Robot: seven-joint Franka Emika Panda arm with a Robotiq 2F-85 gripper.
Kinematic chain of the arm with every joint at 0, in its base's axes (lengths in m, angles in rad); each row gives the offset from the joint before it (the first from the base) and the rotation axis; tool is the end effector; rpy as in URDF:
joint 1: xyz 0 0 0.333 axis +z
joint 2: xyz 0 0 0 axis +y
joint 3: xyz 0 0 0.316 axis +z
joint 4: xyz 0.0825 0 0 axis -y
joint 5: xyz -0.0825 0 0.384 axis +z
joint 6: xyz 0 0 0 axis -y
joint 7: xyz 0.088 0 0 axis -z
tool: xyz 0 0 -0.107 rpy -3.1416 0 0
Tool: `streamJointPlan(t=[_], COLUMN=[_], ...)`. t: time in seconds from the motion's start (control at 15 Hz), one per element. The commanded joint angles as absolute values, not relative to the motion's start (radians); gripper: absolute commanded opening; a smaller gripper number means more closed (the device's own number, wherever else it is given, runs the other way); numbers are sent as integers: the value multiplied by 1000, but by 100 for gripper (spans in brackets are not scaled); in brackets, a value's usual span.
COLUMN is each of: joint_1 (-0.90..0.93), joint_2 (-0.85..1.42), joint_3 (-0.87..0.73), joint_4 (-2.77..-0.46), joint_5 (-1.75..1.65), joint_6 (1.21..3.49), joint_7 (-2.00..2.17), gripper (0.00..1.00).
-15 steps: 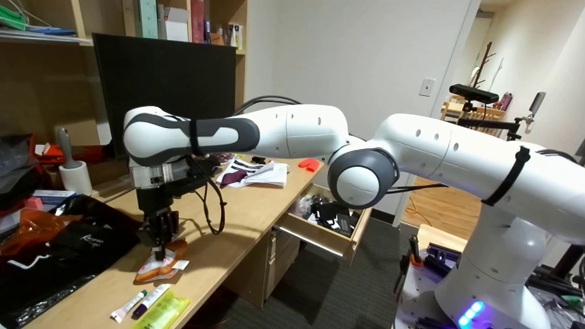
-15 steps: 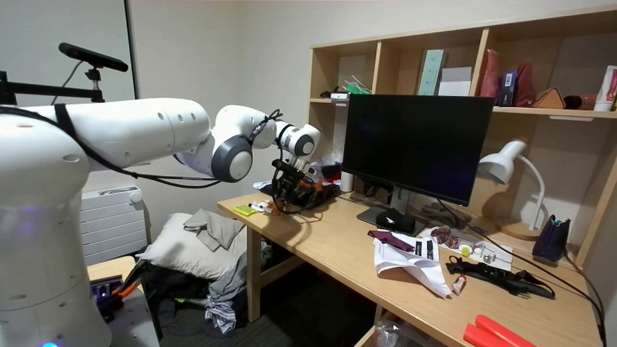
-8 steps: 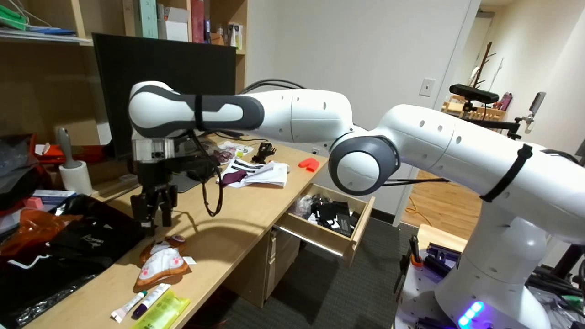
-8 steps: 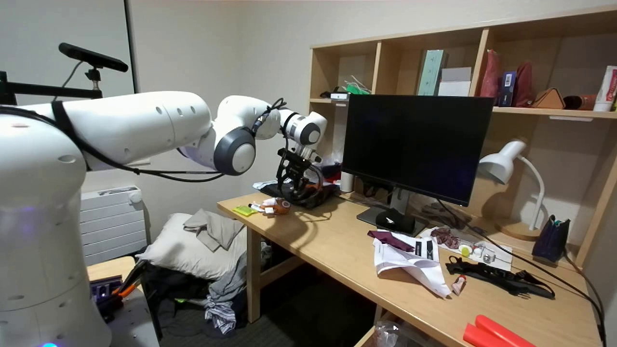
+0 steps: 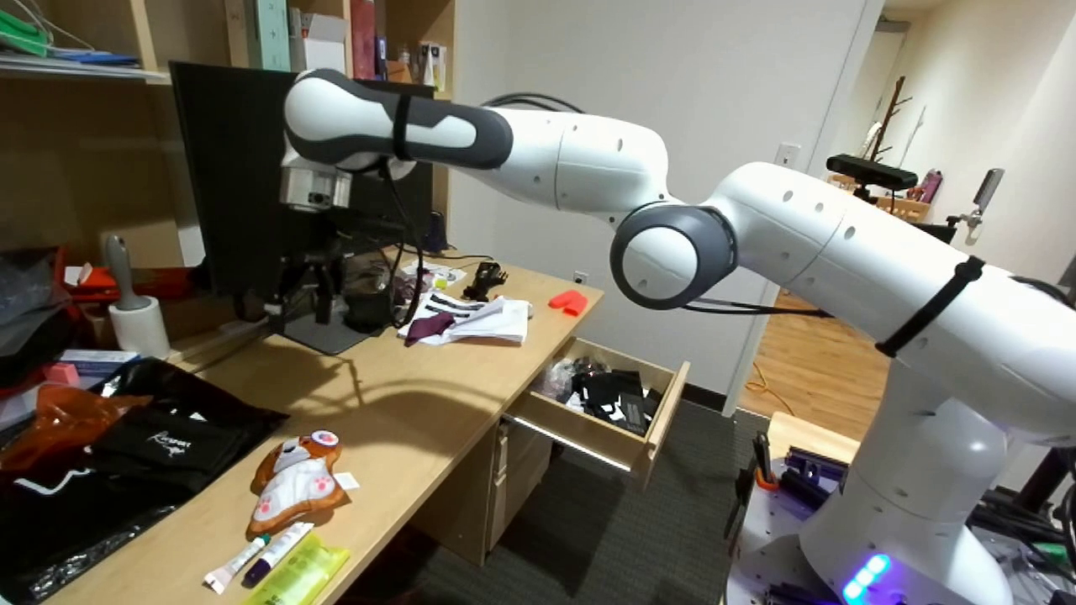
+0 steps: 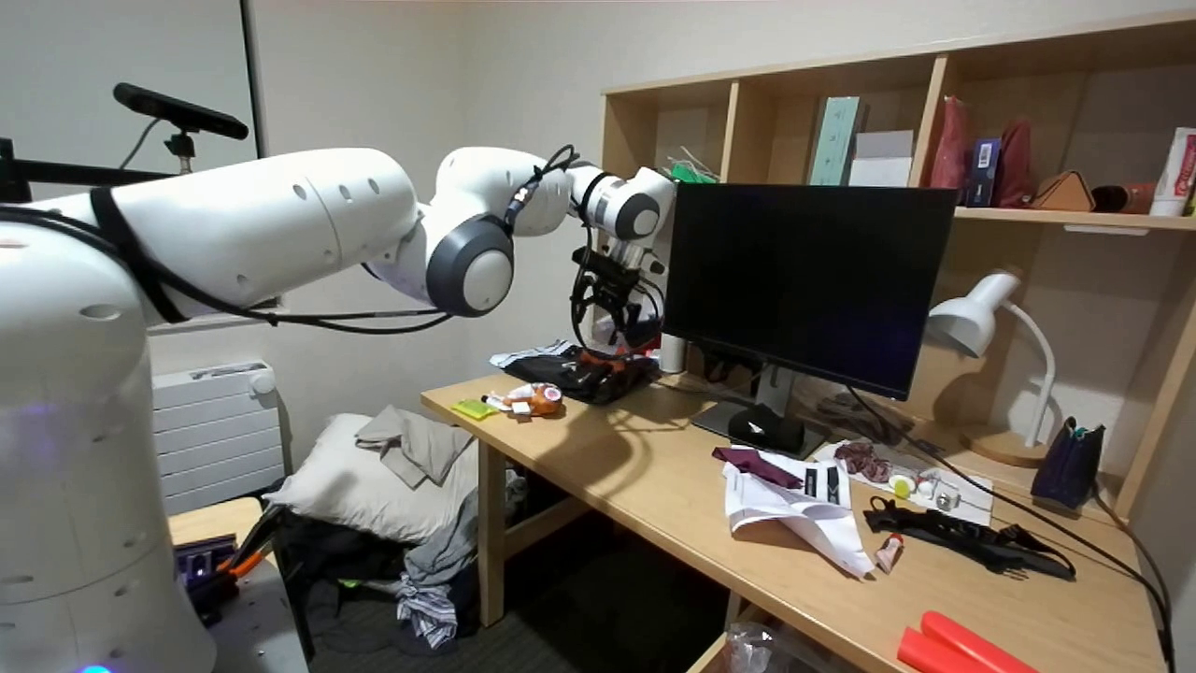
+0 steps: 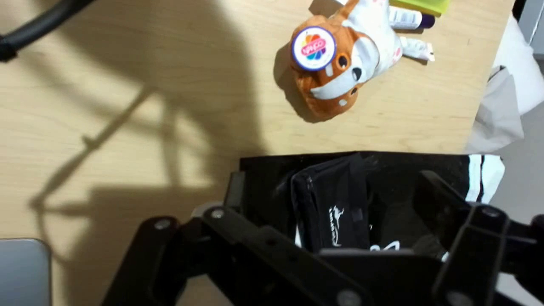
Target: Move the white and brown toy to the left side of the desk
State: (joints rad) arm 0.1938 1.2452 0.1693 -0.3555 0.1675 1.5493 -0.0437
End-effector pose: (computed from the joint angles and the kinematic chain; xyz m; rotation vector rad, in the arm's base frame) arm 0.7653 0.2147 0.3236 -2.7874 -0.4150 0.1140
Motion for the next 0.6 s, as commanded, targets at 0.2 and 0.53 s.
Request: streamJointPlan(t=[0.2,0.53], joint_1=[66,-20], joint_2=[1182,1174], joint_3=[176,160], joint_4=[-359,-355], joint_5=[205,200], joint_6=[1662,1689], joint_7=[56,87], gripper=[100,100])
